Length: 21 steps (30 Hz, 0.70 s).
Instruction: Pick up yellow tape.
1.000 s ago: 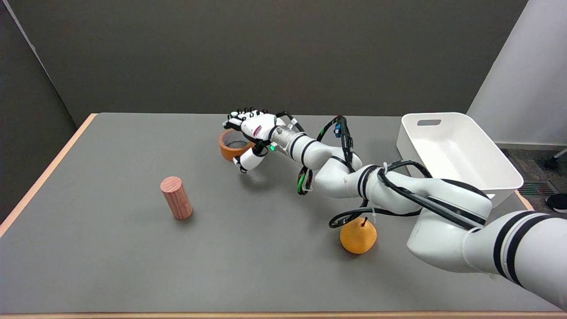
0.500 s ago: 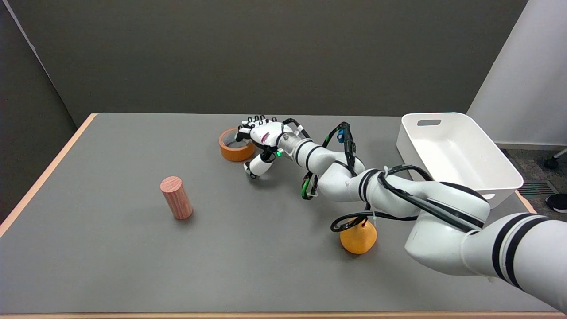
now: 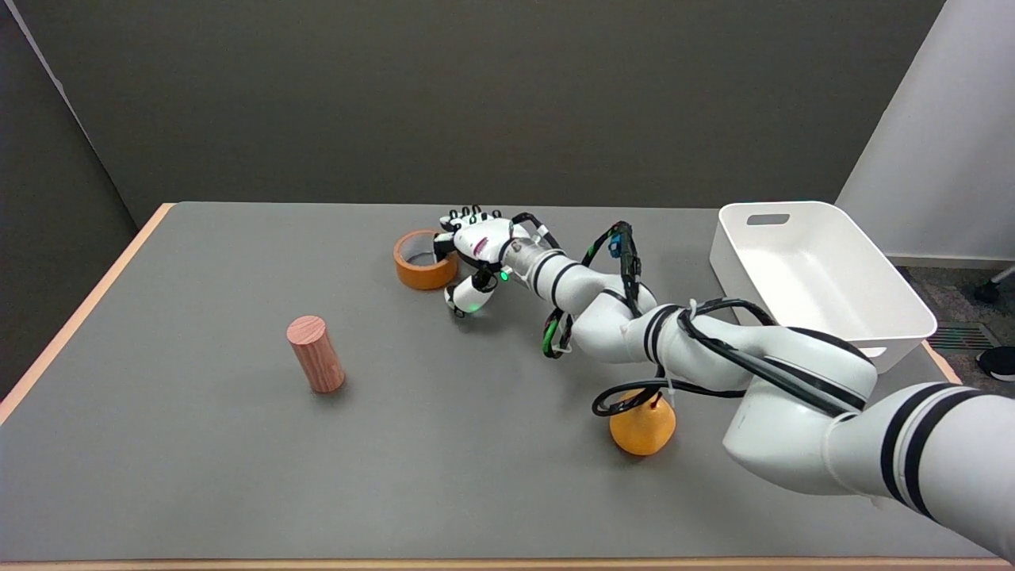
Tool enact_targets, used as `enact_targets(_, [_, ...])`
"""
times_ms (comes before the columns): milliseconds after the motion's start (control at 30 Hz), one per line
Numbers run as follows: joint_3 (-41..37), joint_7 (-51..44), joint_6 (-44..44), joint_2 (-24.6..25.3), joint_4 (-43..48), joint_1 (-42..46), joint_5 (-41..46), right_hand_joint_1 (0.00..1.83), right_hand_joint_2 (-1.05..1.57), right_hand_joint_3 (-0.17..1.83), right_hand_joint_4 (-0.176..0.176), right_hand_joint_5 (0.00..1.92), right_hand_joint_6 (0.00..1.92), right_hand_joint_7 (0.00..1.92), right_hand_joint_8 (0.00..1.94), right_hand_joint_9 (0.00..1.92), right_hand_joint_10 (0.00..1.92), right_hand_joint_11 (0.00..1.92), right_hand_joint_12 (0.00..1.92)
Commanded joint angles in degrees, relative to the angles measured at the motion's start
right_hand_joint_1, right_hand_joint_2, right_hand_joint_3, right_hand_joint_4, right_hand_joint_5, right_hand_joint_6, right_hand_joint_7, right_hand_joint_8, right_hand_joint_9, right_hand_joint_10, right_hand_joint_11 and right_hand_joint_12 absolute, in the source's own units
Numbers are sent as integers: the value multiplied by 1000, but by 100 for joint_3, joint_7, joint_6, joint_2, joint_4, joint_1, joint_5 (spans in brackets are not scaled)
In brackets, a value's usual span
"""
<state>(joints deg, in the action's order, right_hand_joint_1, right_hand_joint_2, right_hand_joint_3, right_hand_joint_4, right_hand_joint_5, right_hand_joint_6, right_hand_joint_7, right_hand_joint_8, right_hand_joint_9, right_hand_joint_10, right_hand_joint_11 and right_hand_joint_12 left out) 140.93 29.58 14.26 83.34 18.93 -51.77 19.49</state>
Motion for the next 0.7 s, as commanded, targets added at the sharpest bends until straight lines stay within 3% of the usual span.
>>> enact_targets(33, [-95,-101,236,-20,-44,22,-6,755,1209,409,114,499,1764,39,74,-1,121,-1,132])
enact_targets(167, [-95,-101,262,-61,-8,55,-11,798,1197,426,61,517,1751,37,122,-1,135,-1,149])
enact_targets(300, [-137,-101,304,-117,34,95,-114,820,1185,446,34,526,1748,36,149,9,129,-1,196])
enact_targets(500, [-411,-111,304,-341,496,164,-433,830,1174,447,34,539,1732,53,199,-1,146,-1,276])
enact_targets(700, [-1407,-858,241,-1027,1806,429,-494,850,1168,428,29,559,1698,63,224,-1,174,-1,321])
